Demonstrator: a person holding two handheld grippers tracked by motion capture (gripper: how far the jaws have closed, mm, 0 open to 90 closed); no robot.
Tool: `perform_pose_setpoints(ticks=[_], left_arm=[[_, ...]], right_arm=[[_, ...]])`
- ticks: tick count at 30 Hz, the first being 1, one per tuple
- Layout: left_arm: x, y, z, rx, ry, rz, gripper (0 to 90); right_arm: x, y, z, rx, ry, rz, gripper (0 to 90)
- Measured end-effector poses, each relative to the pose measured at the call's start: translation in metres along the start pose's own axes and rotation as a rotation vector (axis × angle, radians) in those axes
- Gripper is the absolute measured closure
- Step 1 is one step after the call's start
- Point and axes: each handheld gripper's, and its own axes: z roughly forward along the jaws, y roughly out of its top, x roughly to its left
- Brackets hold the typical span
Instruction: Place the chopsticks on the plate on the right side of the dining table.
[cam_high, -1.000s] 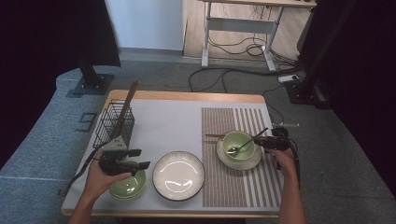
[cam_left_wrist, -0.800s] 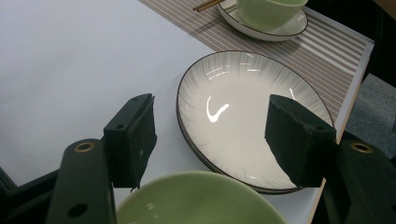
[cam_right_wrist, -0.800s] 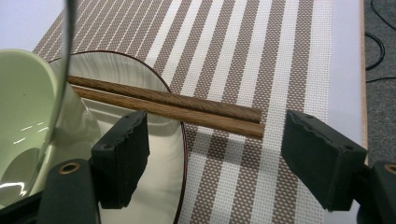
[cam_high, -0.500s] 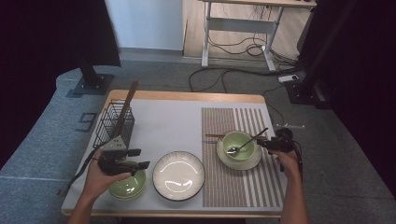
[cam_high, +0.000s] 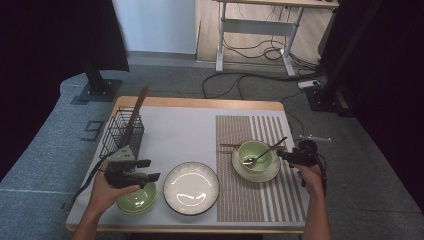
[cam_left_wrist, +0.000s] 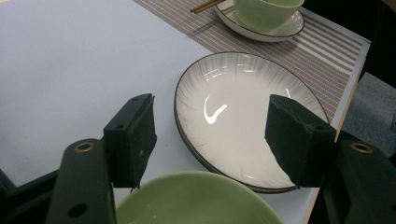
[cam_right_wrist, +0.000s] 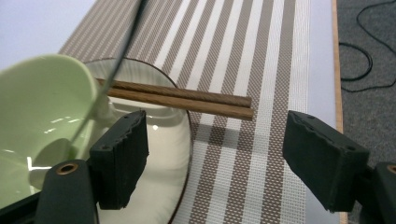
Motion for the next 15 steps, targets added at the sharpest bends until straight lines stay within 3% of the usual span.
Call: perform_pose_setpoints(ticks=[15], left_arm=[[0.000,-0.001,0.001,0.001,-0.003,0.000,33.6]], right_arm=[[0.018,-0.009,-0.030,-0.046,0.027,-0.042,23.1]])
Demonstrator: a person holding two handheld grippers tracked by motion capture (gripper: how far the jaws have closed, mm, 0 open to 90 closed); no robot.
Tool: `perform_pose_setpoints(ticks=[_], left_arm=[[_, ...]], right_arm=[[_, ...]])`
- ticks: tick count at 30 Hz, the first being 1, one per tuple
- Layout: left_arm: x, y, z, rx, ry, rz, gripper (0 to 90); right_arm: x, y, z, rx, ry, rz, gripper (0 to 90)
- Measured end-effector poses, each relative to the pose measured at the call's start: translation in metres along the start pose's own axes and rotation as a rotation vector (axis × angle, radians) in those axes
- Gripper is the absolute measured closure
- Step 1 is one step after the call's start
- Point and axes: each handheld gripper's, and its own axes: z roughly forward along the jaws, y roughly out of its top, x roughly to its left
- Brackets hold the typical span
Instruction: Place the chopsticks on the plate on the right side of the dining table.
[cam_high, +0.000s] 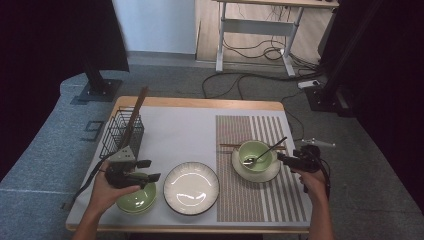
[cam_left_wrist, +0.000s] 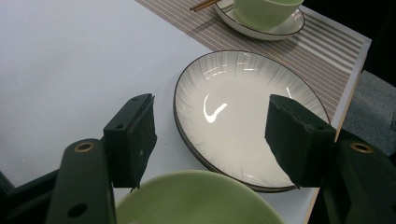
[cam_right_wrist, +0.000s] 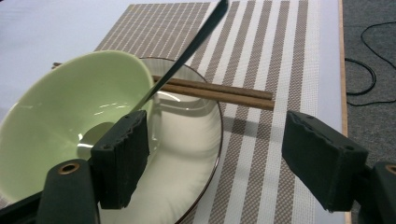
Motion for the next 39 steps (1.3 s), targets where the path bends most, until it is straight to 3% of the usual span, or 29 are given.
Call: perform_pose_setpoints(ticks=[4,9,15,29,39], left_arm=[[0.001,-0.001,0.000,-0.002,0.000,-0.004,33.6],[0.001,-0.001,0.002,0.003,-0.007,-0.004,33.6],[0.001,0.000,-0.003,-0.012,-0.008,-0.006,33.6],[0.001,0.001,-0.003,-0.013,-0.011,-0.003,33.6],[0.001,0.001,-0.004,-0.015,-0.011,-0.003,33.6]], right_arm=[[0.007,-0.003,-0.004,-0.017,0.024,0.016,23.3],[0.023,-0.006,-0.008,-0.009,0.026,-0.022,23.3],[0.031,-0.017,-0.014,0.001,0.021,-0.038,23.2],[0.054,-0.031,-0.026,-0.021,0.073,-0.070,23.2],[0.081,-0.042,-0.029,-0.026,0.099,-0.124,24.4]])
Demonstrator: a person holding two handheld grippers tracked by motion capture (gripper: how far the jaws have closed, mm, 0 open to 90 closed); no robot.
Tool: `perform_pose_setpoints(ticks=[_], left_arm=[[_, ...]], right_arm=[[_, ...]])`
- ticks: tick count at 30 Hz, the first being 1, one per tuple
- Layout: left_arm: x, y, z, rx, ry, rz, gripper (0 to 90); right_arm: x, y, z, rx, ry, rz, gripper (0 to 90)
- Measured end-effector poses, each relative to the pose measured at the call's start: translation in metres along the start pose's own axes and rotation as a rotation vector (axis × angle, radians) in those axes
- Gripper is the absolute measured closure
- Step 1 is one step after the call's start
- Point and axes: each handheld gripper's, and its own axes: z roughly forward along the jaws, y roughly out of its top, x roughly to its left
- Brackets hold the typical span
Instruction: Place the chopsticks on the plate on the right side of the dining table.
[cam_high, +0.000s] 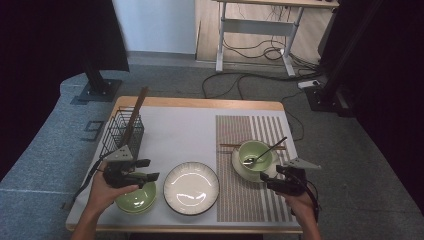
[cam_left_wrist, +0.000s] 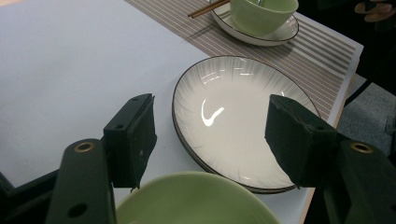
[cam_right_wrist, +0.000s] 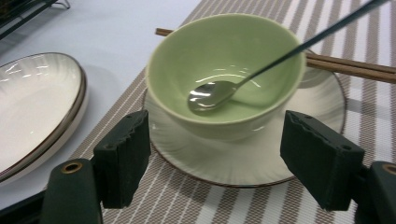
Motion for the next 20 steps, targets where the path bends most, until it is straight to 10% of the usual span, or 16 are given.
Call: perform_pose_setpoints(ticks=[20], left_arm=[[-0.0010,0.0004,0.0025,0.013,-0.003,0.005,33.6]], right_arm=[[0.0083,-0.0001,0.0038,-0.009,0.023,-0.022,24.2]])
